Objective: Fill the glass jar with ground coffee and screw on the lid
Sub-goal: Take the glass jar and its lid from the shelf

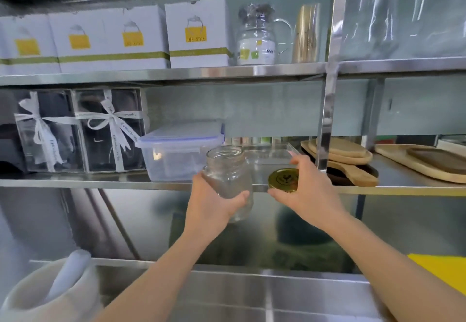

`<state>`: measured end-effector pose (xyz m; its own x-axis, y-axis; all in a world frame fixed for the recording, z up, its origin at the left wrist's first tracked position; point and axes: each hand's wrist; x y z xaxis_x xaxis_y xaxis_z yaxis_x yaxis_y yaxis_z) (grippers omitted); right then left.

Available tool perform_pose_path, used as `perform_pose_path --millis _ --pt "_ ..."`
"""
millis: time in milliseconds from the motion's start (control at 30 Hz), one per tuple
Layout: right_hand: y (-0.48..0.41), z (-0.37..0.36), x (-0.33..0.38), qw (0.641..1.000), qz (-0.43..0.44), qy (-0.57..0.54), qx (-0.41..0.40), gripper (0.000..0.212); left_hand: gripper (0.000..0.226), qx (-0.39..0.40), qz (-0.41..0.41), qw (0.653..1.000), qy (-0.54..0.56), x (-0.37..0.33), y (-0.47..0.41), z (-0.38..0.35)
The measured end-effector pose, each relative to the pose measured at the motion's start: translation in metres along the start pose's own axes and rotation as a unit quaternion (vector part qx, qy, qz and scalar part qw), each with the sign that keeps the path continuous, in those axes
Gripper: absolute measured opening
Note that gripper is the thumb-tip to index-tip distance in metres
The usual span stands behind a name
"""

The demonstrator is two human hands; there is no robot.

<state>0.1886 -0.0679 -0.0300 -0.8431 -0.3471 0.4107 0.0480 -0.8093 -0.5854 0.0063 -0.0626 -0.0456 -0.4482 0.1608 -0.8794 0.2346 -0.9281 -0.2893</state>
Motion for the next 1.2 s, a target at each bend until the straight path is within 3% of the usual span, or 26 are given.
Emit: perform_pose_path --millis 367,733,1000,1200 --pt "0.126 0.079 0.085 0.991 0.025 -0.129 0.025 0.075 0.069 -0.012 0.034 0.999 0.032 -0.003 0.136 0.08" --pt "0.276 0.075 0.109 0.966 -0.109 -0.221 0.075 0.07 0.069 0.019 0.093 0.994 0.046 0.047 0.28 0.11" --pt "0.381 0.023 0.123 0.94 -0.177 -0.225 0.185 0.066 0.067 0.058 0.19 0.979 0.048 0.097 0.346 0.113" --pt "0.444 -0.004 0.117 0.937 -0.194 -0.104 0.273 0.069 0.069 0.073 0.233 0.969 0.036 0.128 0.385 0.111"
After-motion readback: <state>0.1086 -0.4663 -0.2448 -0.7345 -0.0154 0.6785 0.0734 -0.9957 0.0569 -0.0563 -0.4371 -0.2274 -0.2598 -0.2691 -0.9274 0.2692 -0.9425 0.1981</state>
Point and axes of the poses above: each hand's wrist, its own y-axis away from the middle knuckle, its own z-axis out of the back of the hand, x = y × z, and after that the axes turned 8 degrees about z, right-handed
